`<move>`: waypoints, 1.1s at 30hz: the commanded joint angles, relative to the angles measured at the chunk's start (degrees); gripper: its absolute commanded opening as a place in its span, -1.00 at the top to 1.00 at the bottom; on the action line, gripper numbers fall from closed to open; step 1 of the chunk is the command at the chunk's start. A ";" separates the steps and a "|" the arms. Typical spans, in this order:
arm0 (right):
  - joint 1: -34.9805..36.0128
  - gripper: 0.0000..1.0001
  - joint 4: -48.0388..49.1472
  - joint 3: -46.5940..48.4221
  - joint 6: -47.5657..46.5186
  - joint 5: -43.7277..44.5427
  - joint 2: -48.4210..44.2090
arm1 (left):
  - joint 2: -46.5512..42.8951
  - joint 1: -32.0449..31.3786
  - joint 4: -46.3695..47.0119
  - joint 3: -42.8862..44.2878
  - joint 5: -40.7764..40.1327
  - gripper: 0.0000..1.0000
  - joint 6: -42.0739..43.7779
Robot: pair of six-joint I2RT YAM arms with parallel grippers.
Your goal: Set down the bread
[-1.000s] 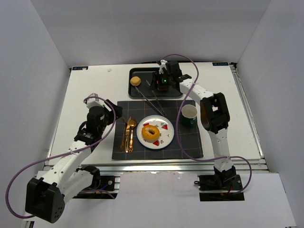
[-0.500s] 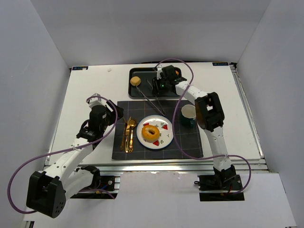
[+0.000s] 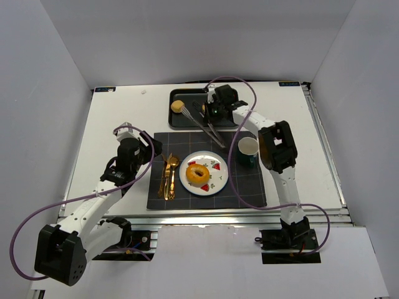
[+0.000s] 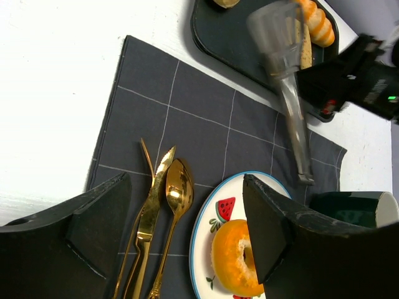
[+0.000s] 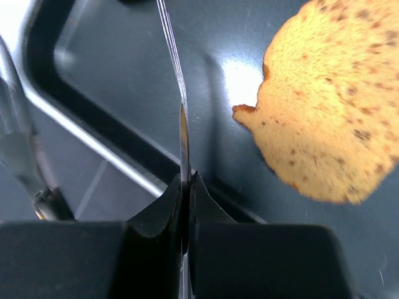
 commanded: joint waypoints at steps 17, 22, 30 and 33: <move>-32.76 1.00 -1.77 -28.15 -16.60 9.18 -25.98 | 13.85 -4.00 9.40 6.47 21.44 0.03 6.33; -37.60 0.73 2.44 -40.80 -19.94 8.65 -33.19 | 17.20 -5.06 9.48 8.33 22.32 -0.12 7.83; -38.93 -0.57 2.36 -42.68 -18.89 7.33 -37.76 | 17.30 -5.23 8.25 9.92 21.27 -0.15 8.44; -38.93 -0.79 1.31 -39.53 -16.96 8.47 -39.53 | 15.28 -5.32 8.34 8.43 19.95 -0.15 8.01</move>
